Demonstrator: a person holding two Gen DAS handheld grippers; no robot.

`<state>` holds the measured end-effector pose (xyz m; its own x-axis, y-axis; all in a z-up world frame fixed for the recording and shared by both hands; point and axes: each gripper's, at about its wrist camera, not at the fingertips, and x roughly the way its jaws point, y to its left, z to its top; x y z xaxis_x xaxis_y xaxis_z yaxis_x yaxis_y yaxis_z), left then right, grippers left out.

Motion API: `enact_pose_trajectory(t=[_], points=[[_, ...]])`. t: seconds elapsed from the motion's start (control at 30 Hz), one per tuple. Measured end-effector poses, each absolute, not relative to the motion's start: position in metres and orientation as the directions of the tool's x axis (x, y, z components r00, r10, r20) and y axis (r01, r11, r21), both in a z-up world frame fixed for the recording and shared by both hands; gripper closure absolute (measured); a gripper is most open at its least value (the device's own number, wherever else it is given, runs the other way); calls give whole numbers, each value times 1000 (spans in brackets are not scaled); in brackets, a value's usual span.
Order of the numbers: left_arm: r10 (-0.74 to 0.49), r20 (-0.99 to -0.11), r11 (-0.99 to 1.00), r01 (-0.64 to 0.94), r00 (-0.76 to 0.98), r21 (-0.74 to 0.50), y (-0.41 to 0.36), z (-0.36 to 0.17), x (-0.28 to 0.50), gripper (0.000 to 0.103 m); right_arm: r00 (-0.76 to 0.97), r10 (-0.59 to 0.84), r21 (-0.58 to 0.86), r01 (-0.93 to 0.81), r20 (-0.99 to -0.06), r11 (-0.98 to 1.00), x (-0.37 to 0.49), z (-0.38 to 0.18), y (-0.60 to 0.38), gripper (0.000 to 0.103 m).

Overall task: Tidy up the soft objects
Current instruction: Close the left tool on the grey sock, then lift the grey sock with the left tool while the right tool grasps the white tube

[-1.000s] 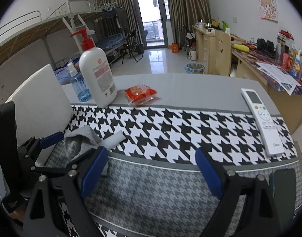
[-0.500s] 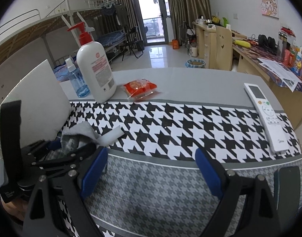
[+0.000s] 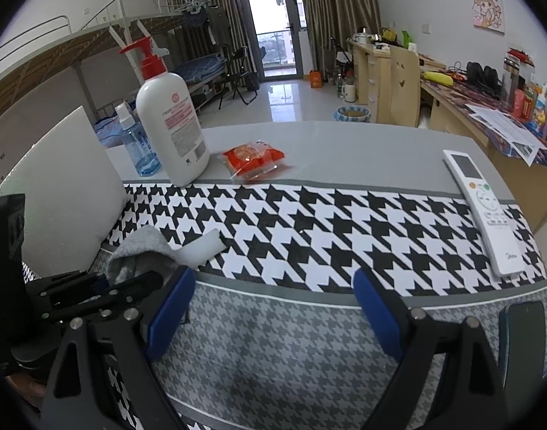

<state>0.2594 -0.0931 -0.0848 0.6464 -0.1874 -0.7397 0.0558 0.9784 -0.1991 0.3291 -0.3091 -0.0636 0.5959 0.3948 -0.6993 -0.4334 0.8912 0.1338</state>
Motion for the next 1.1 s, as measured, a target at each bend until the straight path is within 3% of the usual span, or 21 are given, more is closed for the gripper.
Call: enact_pose_trajectory(t=[0.27,0.4,0.9,1.1], points=[[-321,-707,946,176,630,-273,-98,-77,239,89,613,385,132,-417,-690,899,327,-58,-312,10],[-300,-669,953,182,680,-242,-92,-68,224,89,581,395,152,-422,-711,894,330,-61,-306,11],[-198,-672,977,92,714,-190,-69,-71,218,88,518,359,123,-435,-776,892,329,-74,-257,11],[-173,-684,980,56,709,-189,-63,-74,220,88,482,360,143,-429,-799,892,335,-80,-246,26]])
